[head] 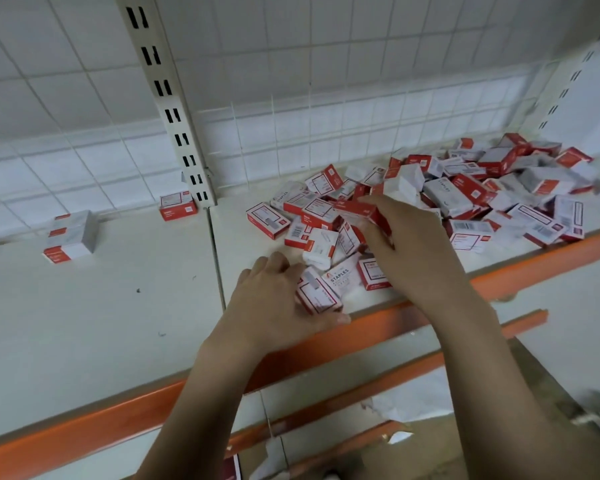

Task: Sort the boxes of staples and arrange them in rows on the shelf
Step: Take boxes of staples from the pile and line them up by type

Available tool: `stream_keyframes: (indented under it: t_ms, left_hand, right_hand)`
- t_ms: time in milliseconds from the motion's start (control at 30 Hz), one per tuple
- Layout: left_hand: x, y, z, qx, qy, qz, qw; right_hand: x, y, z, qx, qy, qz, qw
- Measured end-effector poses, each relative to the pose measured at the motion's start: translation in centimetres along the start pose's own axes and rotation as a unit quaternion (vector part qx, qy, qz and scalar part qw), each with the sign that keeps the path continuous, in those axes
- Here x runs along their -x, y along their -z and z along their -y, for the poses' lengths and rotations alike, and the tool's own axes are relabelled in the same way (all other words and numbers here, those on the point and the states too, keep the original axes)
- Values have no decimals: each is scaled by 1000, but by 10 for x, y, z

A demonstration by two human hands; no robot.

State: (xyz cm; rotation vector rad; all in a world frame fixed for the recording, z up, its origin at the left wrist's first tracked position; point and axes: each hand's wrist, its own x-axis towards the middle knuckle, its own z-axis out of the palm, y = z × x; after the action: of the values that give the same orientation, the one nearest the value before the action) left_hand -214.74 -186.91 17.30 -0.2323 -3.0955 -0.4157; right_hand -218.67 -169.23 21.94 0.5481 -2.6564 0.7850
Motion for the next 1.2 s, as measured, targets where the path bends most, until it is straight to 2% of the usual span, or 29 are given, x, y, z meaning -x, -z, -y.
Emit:
stream_keyframes:
  t_ms: [200, 333, 567, 667, 933, 1033, 1200]
  left_hand:
    - [2, 0, -5, 7, 14, -26, 1000]
    - [11, 8, 4, 42, 50, -71, 995]
    - [37, 29, 40, 125, 93, -156, 975]
    - [49, 34, 55, 166, 81, -177, 967]
    - [81, 43, 87, 150, 74, -204, 965]
    - [88, 47, 101, 171, 74, -206, 961]
    - [101, 52, 123, 224, 87, -195, 951]
  right_hand:
    - [9, -1, -1, 0, -5, 6, 1000]
    - [9, -4, 3, 12, 4, 11, 1000]
    - [2, -20, 24, -98, 12, 23, 995]
    - [-3, -32, 37, -102, 45, 26, 993]
    - [-8, -59, 78, -162, 75, 51, 983]
    - [-10, -70, 94, -160, 67, 48, 984]
    - [-9, -88, 115, -172, 40, 91, 980]
